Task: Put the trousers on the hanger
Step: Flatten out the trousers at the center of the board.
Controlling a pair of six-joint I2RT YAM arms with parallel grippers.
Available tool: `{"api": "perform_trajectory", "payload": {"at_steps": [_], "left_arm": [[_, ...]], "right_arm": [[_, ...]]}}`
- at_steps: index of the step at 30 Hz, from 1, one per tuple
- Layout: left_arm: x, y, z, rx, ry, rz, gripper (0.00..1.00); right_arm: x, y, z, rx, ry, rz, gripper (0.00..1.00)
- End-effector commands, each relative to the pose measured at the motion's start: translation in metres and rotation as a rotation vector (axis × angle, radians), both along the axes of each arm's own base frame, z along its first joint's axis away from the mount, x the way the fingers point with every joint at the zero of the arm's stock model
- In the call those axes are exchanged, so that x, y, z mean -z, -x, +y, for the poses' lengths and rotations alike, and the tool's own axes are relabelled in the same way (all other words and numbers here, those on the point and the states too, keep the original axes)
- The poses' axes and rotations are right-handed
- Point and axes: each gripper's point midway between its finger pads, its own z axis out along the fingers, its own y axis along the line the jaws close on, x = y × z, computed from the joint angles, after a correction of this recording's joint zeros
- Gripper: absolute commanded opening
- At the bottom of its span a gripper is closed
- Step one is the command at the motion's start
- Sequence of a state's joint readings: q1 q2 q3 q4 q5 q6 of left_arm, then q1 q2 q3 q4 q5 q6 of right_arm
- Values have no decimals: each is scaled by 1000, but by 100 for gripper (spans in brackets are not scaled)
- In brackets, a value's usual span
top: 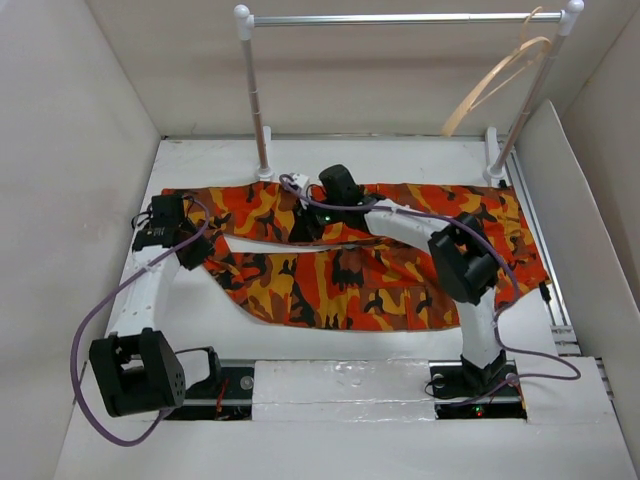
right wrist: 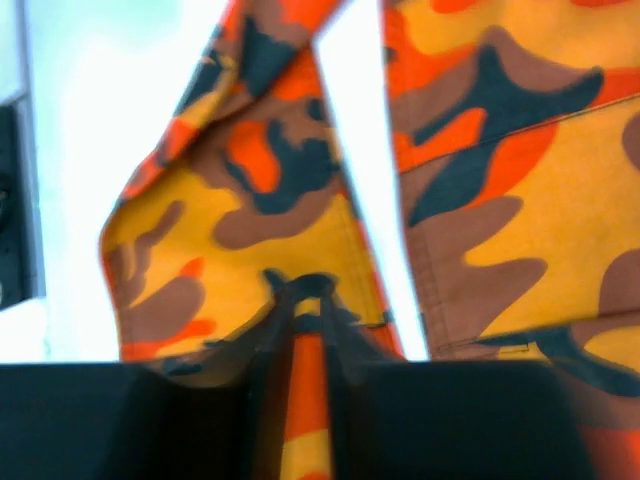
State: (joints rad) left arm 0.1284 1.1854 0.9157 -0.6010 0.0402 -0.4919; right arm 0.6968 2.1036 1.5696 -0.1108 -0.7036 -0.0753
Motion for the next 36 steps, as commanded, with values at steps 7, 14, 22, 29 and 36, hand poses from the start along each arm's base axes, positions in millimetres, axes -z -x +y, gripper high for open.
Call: {"api": "perform_trajectory", "payload": {"at_steps": [7, 14, 22, 29, 36], "left_arm": [[45, -31, 25, -176, -14, 58, 5], [63, -52, 33, -213, -1, 49, 5], [86, -64, 35, -207, 0, 107, 11], [92, -62, 34, -203, 1, 110, 16], [66, -67, 36, -210, -6, 53, 0]], "right_arm": [[-82, 70, 6, -73, -176, -140, 6], [-70, 111, -4, -129, -143, -135, 22], [-66, 123, -12, -160, -120, -145, 23], [-64, 126, -11, -181, -120, -140, 22], [-58, 130, -15, -188, -114, -127, 22]]}}
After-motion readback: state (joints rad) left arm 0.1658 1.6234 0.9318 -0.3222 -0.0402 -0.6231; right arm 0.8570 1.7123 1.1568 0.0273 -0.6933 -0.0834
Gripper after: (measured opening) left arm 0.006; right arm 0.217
